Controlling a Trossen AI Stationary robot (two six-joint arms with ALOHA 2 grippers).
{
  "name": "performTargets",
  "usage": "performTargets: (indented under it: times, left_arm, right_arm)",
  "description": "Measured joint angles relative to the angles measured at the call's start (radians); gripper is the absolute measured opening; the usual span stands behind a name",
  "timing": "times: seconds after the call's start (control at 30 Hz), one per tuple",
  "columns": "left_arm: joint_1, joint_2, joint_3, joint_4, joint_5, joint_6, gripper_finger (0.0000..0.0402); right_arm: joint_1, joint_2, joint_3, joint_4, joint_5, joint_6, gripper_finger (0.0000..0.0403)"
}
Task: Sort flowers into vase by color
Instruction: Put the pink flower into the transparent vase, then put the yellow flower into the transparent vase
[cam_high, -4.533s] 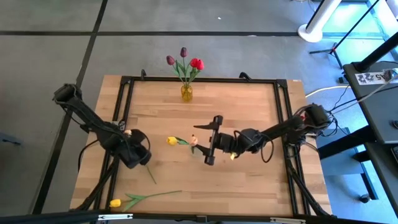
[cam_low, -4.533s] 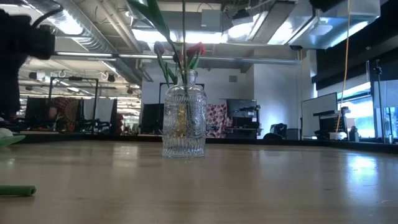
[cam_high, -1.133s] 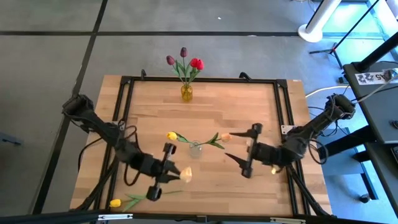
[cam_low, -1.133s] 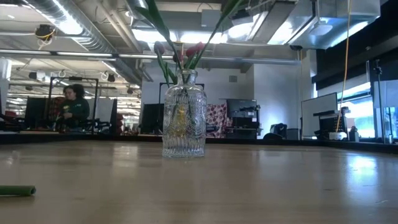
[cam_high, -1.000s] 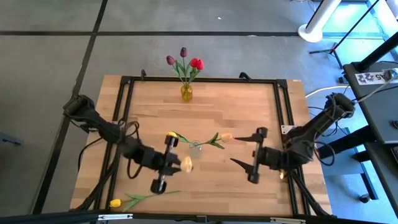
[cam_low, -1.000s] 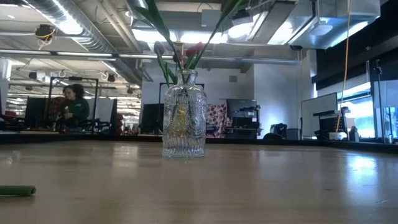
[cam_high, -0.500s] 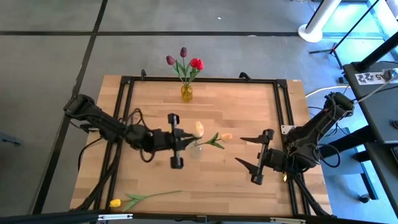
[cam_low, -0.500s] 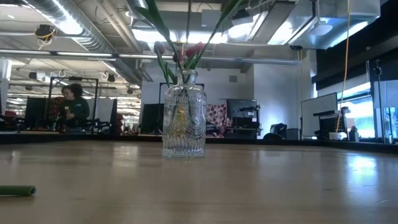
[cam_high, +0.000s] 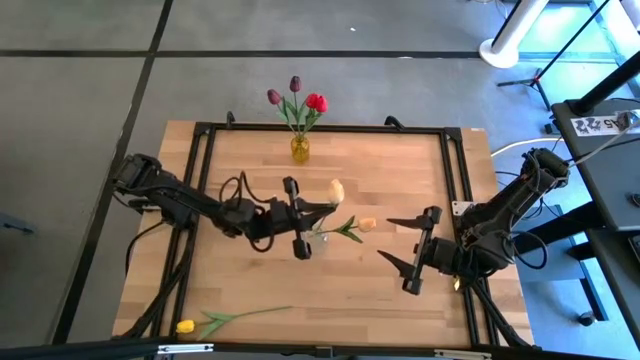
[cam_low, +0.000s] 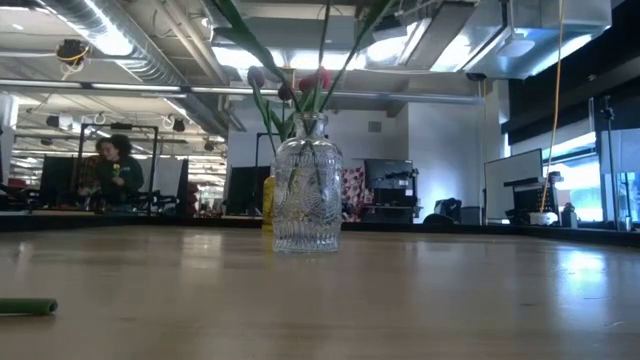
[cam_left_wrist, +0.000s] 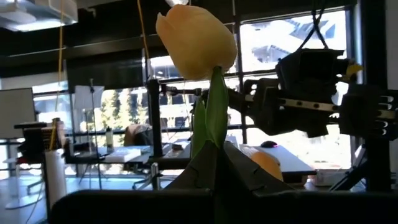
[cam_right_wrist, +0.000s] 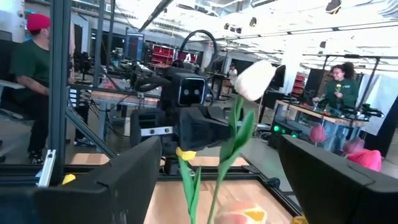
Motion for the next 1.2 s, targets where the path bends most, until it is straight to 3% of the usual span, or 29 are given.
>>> performTargets:
  times: [0.13,0.27,0.53,0.83,1.03,1.1,1.2]
  left_arm:
    - [-0.003,0.0,0.0,-0.008,-0.086,-0.01,0.0005]
    - [0.016,0.0,0.0,-0.045,-0.091,-0.116,0.0009]
    - [0.025,-0.01,0.0,-0.149,-0.068,-0.217,0.0073]
    - [0.038,-0.149,0.0,-0.366,0.061,-0.307,0.0142]
    - [0.044,-0.29,0.0,-0.522,0.076,-0.293,0.0153]
    - [0.034,-0.349,0.0,-0.539,0.134,-0.291,0.0151]
    - [-0.001,-0.426,0.0,-0.592,0.325,-0.309,0.0146]
  right_arm:
    - [0.0,0.0,0.0,-0.001,0.001,-0.002,0.0324]
    - [0.0,0.0,0.0,-0.002,0.001,-0.003,0.0324]
    - [0.0,0.0,0.0,-0.003,0.011,-0.003,0.0324]
    - [0.0,0.0,0.0,-0.003,0.013,-0.002,0.0324]
    - [0.0,0.0,0.0,-0.002,0.014,-0.002,0.0324]
    - [0.0,0.0,0.0,-0.002,0.018,-0.001,0.0324]
    - [0.0,0.0,0.0,-0.002,0.034,-0.002,0.0324]
